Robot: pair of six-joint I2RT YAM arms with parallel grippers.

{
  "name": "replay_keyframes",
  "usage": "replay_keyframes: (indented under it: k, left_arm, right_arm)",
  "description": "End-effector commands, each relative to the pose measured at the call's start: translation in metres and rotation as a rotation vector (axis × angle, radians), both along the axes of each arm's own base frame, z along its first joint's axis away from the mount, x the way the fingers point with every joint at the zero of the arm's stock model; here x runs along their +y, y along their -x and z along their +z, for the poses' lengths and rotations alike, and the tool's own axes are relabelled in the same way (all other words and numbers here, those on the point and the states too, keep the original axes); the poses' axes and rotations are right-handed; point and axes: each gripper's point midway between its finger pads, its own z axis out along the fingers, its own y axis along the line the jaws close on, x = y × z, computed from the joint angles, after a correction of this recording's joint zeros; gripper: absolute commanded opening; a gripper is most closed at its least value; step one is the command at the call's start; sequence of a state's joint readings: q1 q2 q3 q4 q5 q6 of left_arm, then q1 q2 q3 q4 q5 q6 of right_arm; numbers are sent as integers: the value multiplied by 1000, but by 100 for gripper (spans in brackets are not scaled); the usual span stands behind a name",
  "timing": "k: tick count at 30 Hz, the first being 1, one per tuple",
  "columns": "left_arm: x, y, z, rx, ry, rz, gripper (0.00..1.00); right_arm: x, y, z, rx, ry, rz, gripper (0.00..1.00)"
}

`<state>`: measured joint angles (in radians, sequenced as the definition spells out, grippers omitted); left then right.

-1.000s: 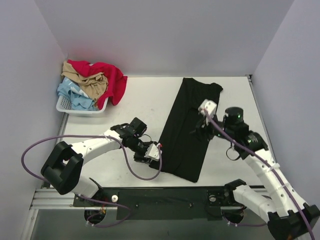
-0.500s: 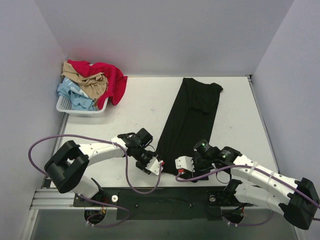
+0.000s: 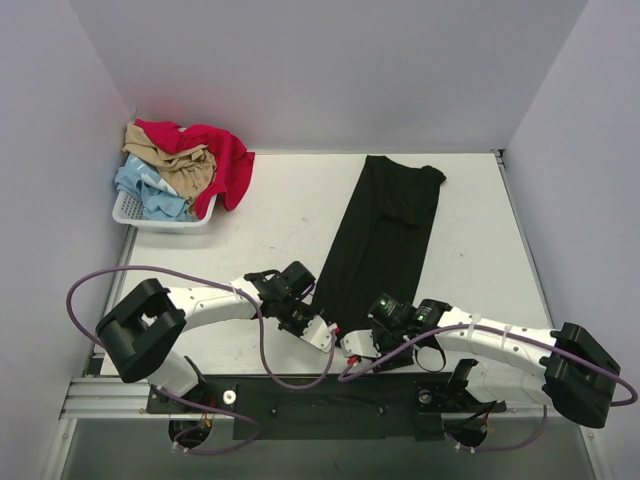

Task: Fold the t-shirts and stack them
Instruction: Grab the bottom of the folded rectangular tshirt with both arms

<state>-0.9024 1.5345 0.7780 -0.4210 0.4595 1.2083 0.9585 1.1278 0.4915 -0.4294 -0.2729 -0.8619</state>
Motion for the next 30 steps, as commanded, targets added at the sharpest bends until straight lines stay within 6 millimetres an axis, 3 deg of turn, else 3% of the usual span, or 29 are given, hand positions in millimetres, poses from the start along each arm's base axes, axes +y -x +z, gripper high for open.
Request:
replay_keyframes:
  k: [1,12,20,22,24,25,27,30]
  left_arm:
    - [-1,1,8,0,11,37,0]
    - [-3,5,14,40,12,46,0]
    - [-5,7,16,58,13,57,0]
    - [-4,9,18,72,12,59,0]
    - [-3,12,18,93,7,63,0]
    - [-4,14,21,107,12,72,0]
    - [-5,14,27,119,13,88,0]
    - [-10,7,35,117,25,131,0]
  right_arm:
    - [-18,19,-8,53,111,60,52]
    - [-1,14,34,-14,0,79,60]
    - [-2,22,-2,56,70,73,56]
    - [-6,24,-9,73,110,64,46]
    - [-4,25,-13,85,114,39,27]
    - [-2,24,-12,84,105,24,13]
    - [0,23,-7,72,79,0,1]
    - [2,19,2,40,31,-25,0]
